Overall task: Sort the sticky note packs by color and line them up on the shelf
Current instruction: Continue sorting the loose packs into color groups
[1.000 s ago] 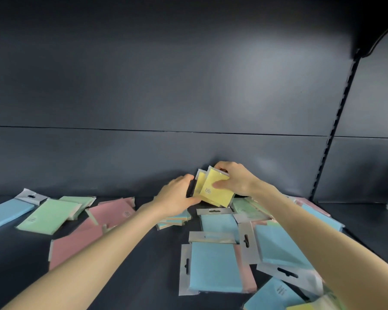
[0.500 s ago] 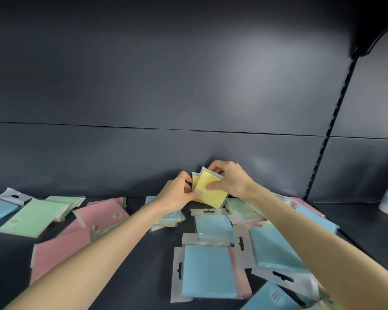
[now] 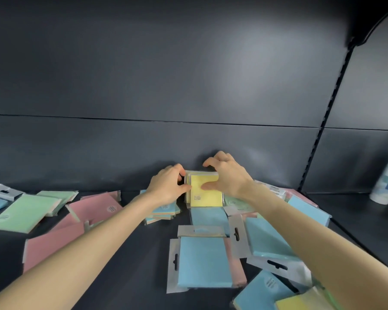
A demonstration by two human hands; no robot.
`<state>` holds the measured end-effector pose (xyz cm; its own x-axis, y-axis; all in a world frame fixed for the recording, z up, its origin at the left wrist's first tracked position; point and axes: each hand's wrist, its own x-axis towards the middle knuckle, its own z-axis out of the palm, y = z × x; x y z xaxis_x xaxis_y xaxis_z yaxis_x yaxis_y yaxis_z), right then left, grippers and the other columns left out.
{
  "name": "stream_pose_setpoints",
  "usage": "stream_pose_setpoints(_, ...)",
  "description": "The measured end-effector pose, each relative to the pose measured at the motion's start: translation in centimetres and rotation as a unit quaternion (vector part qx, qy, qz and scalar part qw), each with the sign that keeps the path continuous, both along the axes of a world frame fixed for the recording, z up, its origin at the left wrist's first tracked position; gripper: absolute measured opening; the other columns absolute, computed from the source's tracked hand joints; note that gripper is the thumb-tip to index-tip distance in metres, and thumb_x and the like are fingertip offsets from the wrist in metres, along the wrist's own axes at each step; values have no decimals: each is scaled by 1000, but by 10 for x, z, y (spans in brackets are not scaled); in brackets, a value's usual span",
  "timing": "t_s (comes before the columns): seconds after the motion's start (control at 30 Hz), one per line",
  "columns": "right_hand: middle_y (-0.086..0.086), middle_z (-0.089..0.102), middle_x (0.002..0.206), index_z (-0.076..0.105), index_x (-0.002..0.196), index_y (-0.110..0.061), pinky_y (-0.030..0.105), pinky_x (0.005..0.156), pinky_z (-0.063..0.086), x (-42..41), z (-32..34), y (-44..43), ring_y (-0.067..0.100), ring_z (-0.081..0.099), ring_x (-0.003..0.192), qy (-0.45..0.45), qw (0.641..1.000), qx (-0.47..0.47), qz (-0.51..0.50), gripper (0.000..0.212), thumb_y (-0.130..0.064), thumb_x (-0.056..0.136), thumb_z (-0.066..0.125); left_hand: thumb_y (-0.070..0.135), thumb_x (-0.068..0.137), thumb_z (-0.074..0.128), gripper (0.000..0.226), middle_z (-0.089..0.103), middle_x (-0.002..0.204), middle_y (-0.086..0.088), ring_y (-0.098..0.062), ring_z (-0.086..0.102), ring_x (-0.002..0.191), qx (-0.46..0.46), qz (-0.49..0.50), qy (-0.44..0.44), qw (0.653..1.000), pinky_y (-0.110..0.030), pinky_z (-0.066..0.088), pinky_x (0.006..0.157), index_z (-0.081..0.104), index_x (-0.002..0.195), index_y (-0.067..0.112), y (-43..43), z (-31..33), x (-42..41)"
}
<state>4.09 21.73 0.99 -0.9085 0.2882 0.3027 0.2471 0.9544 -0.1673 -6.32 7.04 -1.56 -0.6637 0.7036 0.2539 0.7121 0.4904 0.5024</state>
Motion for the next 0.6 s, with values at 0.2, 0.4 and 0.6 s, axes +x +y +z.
stream_pose_setpoints(0.2,0,44,116,56,120,-20,33,93,43,28,6,8,19,46,114,21,996,-87,-5,46,-28,78,74,29,83,68,27,58,106,3,-14,55,97,59,-43,34,997,-31,47,87,58,106,18,-13,12,19)
stream_pose_setpoints(0.4,-8,57,111,60,113,-28,26,89,44,77,4,3,14,53,106,-104,983,-148,-21,47,-46,72,74,58,69,73,86,41,139,14,-5,38,129,-198,-202,-51,958,-19,33,102,39,140,23,-31,25,60)
stream_pose_setpoints(0.6,-16,52,127,53,126,-33,22,102,35,116,9,-3,5,46,120,-226,957,-182,-2,63,-56,71,72,69,68,66,113,16,157,6,-17,18,143,-335,-206,-18,919,-31,22,116,9,151,19,-23,21,79)
